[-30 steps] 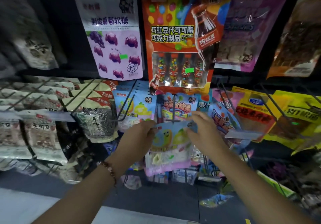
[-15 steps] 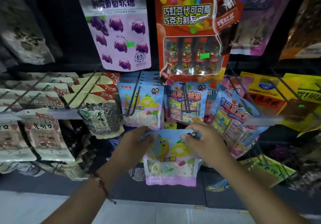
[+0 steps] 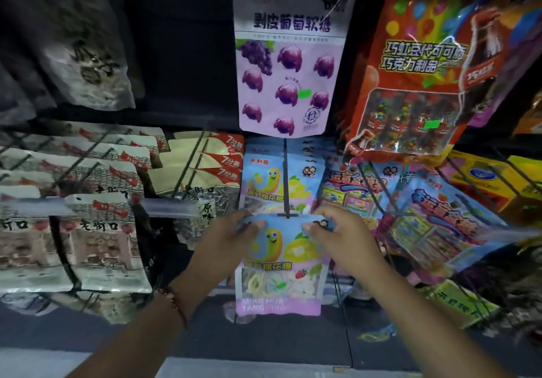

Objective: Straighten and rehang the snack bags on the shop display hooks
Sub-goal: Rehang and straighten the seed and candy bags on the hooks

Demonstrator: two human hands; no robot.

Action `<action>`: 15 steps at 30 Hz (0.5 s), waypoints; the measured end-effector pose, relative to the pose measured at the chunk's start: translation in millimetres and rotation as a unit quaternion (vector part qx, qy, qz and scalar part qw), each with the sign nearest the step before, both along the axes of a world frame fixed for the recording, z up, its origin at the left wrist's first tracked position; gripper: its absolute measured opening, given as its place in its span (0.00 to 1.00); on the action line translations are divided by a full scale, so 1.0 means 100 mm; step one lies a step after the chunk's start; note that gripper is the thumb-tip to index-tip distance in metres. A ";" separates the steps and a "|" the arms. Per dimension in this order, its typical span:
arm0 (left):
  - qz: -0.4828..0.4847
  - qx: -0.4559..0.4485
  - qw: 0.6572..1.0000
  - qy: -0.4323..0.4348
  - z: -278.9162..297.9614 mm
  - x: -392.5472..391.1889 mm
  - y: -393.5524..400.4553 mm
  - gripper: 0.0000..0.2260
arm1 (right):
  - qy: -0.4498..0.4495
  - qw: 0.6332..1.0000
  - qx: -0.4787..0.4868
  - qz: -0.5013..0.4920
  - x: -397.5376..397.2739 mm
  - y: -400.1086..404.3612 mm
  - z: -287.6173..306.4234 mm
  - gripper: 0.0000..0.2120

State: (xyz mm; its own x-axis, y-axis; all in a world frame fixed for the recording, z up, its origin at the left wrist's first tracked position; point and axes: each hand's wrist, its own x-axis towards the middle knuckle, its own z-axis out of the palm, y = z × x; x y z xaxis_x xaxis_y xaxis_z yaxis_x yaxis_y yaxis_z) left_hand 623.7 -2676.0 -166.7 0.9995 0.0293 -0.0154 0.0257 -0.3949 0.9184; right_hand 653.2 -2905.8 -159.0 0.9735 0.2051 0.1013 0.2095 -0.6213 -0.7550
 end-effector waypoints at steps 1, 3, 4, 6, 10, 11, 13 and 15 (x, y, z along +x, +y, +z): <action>-0.004 0.002 1.000 0.003 -0.02 0.06 0.05 0.10 | 0.000 1.000 -0.002 -0.008 0.03 0.04 0.00 0.12; -0.013 0.022 1.000 0.005 -0.07 0.18 0.11 0.14 | 0.001 1.000 0.004 -0.024 0.07 0.09 0.00 0.11; -0.017 0.035 0.999 0.008 -0.09 0.23 0.13 0.14 | 0.002 0.999 0.007 -0.034 0.08 0.11 0.00 0.09; -0.035 0.036 0.999 0.015 -0.13 0.30 0.13 0.16 | 0.002 0.999 0.007 -0.048 0.08 0.13 -0.01 0.06; -0.063 0.022 0.998 0.021 -0.17 0.36 0.15 0.16 | 0.006 0.998 0.016 -0.059 0.08 0.15 -0.01 0.03; -0.059 0.024 0.998 0.013 -0.18 0.37 0.16 0.14 | 0.005 0.998 0.020 -0.061 0.09 0.16 0.00 0.03; -0.048 0.025 0.999 -0.005 -0.19 0.40 0.16 0.12 | -0.002 0.997 0.027 -0.067 0.10 0.17 0.04 0.03; -0.045 0.028 0.998 -0.018 -0.17 0.40 0.17 0.12 | -0.010 0.998 0.025 -0.064 0.11 0.17 0.08 0.04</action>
